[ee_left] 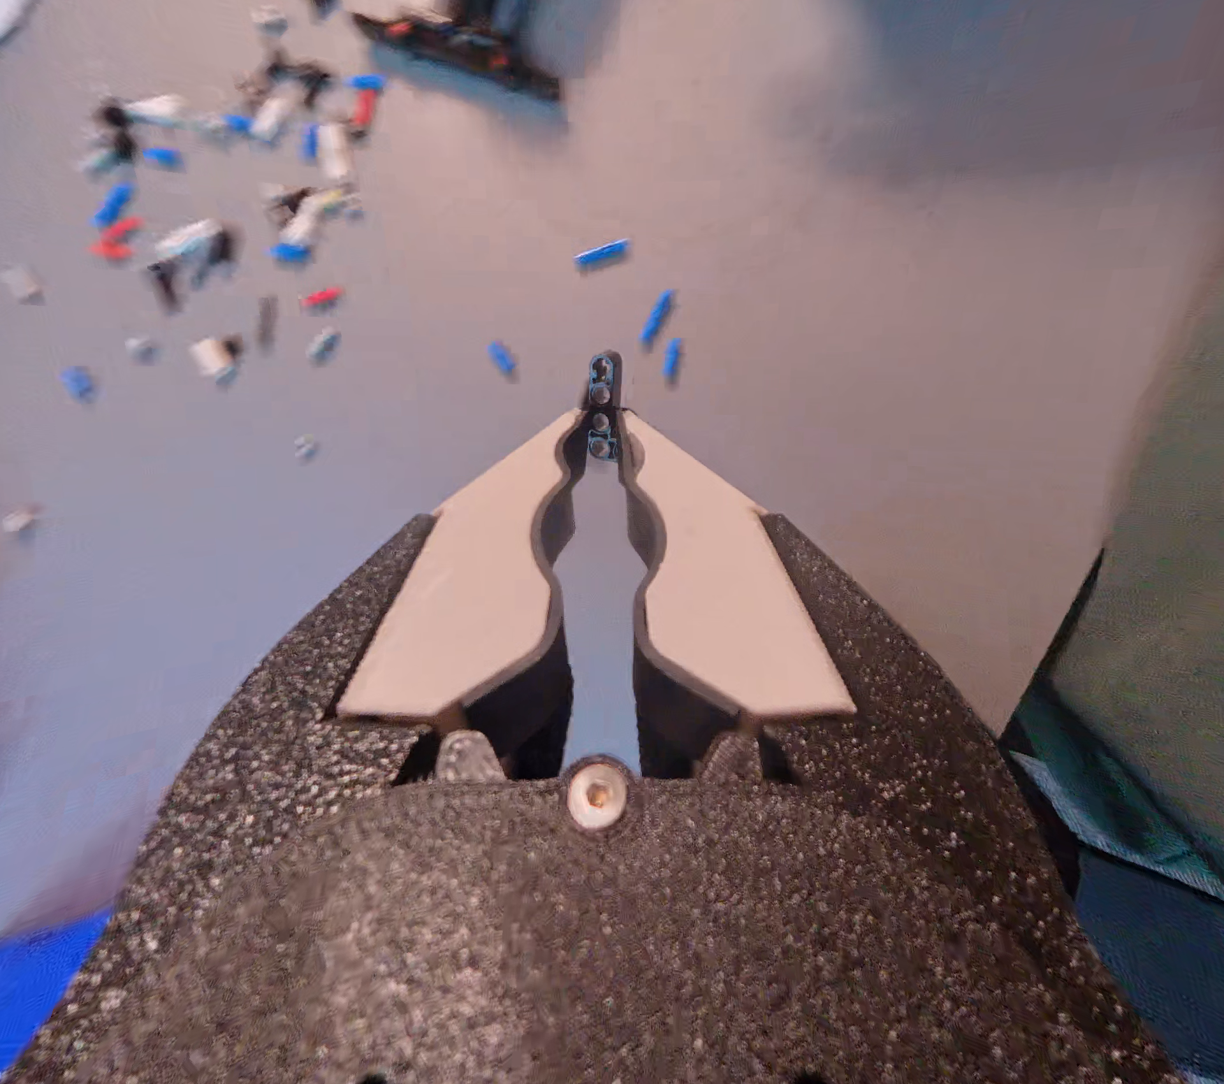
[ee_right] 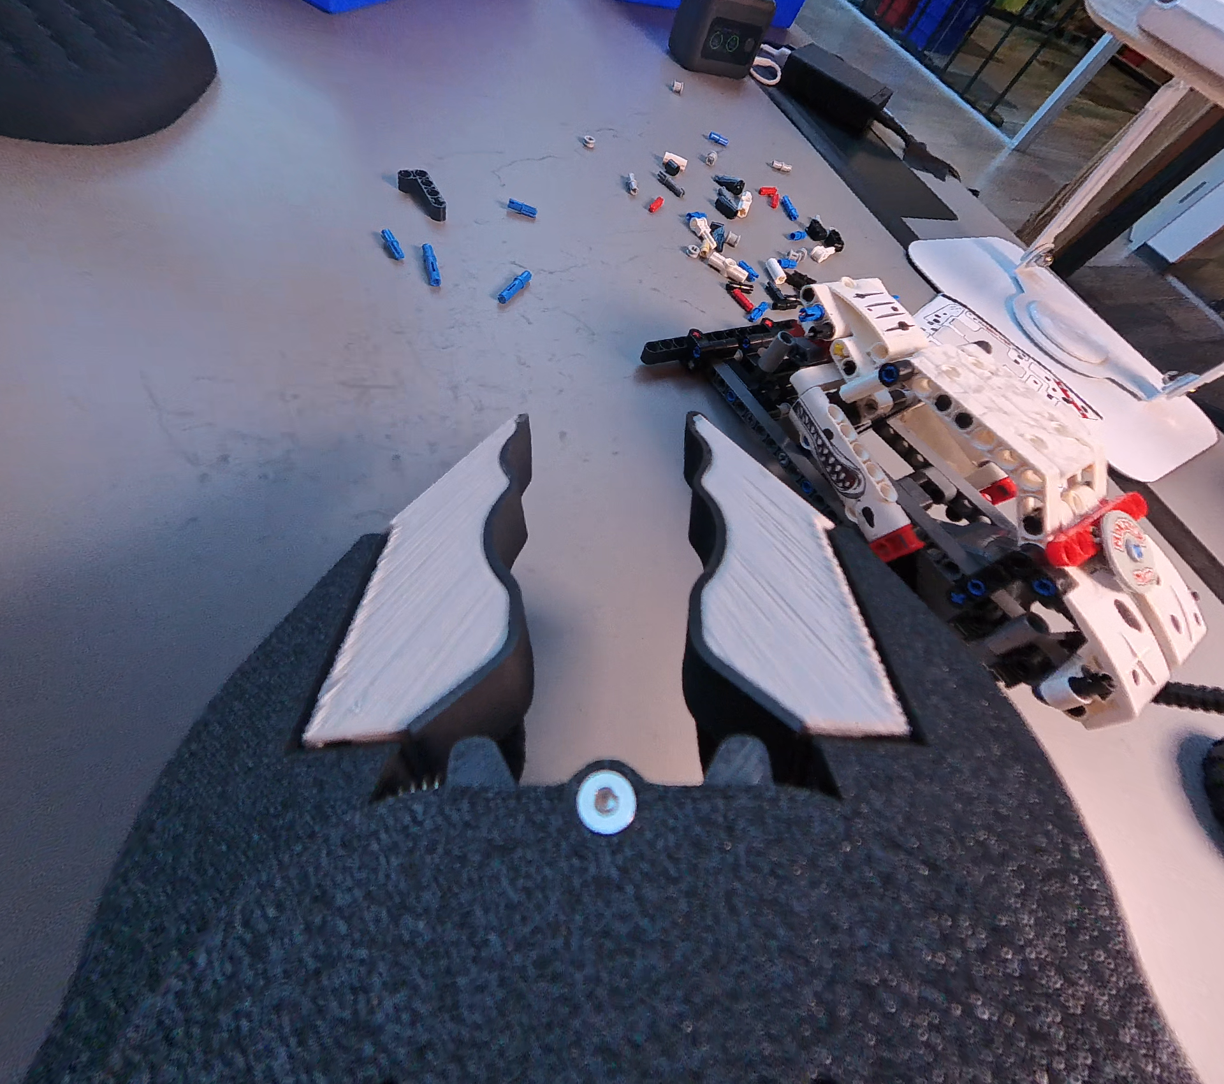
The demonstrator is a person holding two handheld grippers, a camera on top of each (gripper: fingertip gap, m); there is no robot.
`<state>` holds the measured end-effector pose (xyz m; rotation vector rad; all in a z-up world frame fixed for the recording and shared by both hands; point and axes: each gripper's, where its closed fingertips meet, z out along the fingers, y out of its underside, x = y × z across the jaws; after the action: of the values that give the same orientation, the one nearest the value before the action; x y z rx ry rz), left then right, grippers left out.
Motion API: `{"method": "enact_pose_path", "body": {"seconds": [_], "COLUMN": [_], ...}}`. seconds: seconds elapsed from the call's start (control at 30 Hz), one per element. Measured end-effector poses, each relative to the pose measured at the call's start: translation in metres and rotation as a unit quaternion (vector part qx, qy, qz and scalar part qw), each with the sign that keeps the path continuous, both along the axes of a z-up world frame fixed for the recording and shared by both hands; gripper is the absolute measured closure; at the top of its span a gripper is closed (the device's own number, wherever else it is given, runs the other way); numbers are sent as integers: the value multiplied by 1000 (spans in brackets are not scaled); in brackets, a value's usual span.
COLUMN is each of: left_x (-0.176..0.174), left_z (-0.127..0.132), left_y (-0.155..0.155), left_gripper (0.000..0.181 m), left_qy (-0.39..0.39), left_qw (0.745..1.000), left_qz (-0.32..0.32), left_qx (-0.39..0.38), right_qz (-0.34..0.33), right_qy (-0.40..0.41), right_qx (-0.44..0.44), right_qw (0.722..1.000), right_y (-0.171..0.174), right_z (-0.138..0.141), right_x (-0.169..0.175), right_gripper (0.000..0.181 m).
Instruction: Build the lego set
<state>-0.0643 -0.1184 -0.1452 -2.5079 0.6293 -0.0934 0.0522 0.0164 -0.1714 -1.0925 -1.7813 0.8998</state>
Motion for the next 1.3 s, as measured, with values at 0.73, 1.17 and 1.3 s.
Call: {"method": "enact_pose_path", "body": {"seconds": [0.73, 1.17, 1.3], "left_x": [91, -5, -6], "left_z": [-71, -34, -54], "left_y": [101, 44, 19], "left_gripper": [166, 149, 147], "left_qy": [-50, -164, -164], "left_qw": [999, 980, 982], "left_qz": [-20, 83, 82], "left_qx": [2, 70, 48], "right_qz": [1, 0, 5], "right_qy": [-4, -16, -37], "right_qx": [23, 22, 26], "right_qw": [1000, 1000, 999], "right_y": [4, 3, 0], "right_z": [-3, -7, -14], "right_x": [3, 3, 1], "right_gripper": [138, 138, 141]}}
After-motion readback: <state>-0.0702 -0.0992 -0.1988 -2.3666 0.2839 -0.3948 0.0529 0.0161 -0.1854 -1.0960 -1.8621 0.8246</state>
